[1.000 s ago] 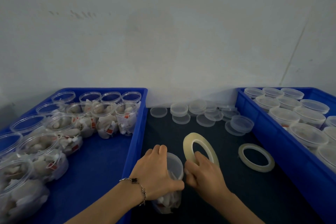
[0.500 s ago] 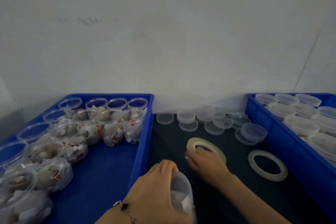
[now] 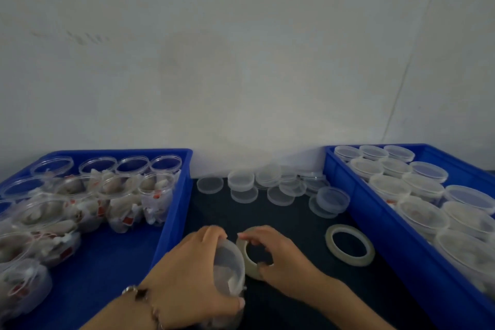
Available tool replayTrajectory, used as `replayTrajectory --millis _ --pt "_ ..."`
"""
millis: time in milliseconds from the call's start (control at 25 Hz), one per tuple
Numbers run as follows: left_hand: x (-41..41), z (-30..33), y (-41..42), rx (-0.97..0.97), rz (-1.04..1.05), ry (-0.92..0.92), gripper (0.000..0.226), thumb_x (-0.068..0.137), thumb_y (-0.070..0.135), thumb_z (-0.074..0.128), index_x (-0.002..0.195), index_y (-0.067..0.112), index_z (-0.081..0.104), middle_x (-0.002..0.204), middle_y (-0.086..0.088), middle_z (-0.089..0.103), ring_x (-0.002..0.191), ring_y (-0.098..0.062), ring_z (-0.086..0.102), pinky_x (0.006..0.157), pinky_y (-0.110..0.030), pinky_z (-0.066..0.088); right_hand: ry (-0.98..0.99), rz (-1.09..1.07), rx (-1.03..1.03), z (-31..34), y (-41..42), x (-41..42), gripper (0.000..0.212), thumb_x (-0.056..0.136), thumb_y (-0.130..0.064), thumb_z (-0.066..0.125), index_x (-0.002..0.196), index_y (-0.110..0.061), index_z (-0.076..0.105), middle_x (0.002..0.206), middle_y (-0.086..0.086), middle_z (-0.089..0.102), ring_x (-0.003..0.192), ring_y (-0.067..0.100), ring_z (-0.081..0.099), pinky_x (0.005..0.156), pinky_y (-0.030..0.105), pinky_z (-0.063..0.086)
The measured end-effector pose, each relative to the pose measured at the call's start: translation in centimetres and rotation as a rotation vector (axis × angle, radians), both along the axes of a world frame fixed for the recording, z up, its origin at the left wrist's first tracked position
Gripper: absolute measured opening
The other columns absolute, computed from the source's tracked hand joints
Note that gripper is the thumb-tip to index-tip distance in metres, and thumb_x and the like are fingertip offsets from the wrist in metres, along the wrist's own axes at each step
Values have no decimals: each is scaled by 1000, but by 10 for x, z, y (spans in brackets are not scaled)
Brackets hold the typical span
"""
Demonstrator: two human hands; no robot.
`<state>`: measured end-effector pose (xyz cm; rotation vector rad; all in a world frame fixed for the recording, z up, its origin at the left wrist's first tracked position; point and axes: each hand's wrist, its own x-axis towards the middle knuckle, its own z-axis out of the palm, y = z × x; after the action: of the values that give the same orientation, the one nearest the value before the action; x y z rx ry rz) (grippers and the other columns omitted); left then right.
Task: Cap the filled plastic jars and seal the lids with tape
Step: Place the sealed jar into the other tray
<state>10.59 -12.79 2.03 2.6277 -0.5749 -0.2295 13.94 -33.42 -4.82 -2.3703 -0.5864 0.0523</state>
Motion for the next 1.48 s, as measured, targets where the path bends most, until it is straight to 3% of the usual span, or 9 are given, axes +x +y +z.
replayTrajectory --millis 200,400,520,640,720,960,1120,1240,1480 --pt "7 43 -54 -122 -116 -126 70 49 72 64 105 36 44 104 19 47 92 -2 53 81 -26 51 94 27 154 63 -23 -54 111 60 -44 83 141 -53 8 137 -32 38 124 -14 38 101 16 39" --pt "8 79 -152 -49 -227 -309 87 46 82 52 121 36 48 109 9 38 106 -12 42 91 -33 45 -189 -453 186 99 -87 -88 79 52 -48 80 108 -69 29 94 -34 62 87 -16 59 67 5 48" --pt "3 95 -209 34 -270 -434 93 55 83 45 131 30 45 122 1 42 115 -20 38 94 -33 40 -210 -648 78 117 -131 -100 70 59 -46 78 117 -55 40 86 -21 67 71 -12 59 55 4 42" --pt "-5 107 -270 -65 -271 -629 74 75 74 42 131 26 47 126 -3 46 116 -26 40 89 -38 37 -352 -831 -18 139 -179 -107 80 61 -52 70 127 -11 51 92 -19 60 76 -6 52 69 12 40" --pt "-10 113 -312 -151 -268 -750 64 83 67 39 130 25 49 129 -4 47 118 -29 39 90 -40 36 -533 -947 -65 151 -209 -114 97 58 -52 68 143 -19 35 93 -10 53 85 7 50 77 24 38" --pt "-15 106 -427 -275 -380 -807 59 90 55 43 138 21 43 141 -4 41 128 -23 38 99 -35 34 -769 -1203 -167 150 -311 -120 70 82 -14 62 145 -15 31 102 16 65 86 34 60 73 37 44" --pt "6 94 -472 -226 -573 -772 37 96 26 45 131 18 49 133 -2 48 121 -21 44 93 -30 41 -693 -1327 -72 134 -366 -99 77 76 -37 68 140 -13 32 117 23 60 101 41 58 76 36 40" --pt "46 92 -489 -80 -730 -640 51 96 5 36 145 16 32 152 -4 32 136 -21 34 107 -30 29 -598 -1322 -48 123 -397 -69 92 64 -58 72 137 -17 34 119 19 60 105 37 58 77 34 41" --pt "112 71 -511 214 -668 -600 67 95 5 39 152 22 7 159 2 6 144 -16 16 114 -40 21 -493 -1205 -232 102 -435 8 86 76 -37 76 146 -26 27 128 28 47 107 42 53 87 46 45"
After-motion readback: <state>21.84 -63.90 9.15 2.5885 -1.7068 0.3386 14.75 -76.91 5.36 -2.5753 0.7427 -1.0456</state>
